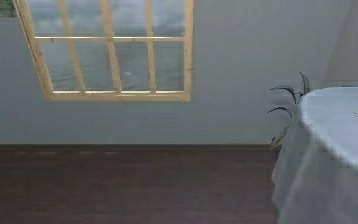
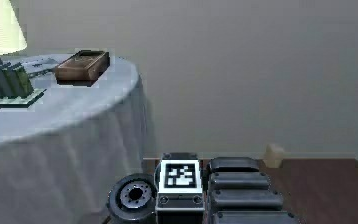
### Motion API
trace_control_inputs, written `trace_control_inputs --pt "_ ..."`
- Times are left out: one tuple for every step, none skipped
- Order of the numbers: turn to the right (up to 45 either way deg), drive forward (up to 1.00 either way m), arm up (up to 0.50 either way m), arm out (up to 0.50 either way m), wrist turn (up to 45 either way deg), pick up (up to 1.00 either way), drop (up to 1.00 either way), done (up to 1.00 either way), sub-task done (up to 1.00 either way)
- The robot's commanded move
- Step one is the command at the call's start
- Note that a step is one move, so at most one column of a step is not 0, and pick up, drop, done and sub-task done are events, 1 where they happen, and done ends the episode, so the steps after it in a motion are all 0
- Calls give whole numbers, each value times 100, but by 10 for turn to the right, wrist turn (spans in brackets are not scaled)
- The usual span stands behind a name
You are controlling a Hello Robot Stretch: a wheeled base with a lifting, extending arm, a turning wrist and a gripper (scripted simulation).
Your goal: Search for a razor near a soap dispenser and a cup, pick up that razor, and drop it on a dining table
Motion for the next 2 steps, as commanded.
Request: trace_control_inputs --pt "-450 0 0 0 0 0 0 0 0" --pt "-150 0 0 0 0 0 0 0 0"
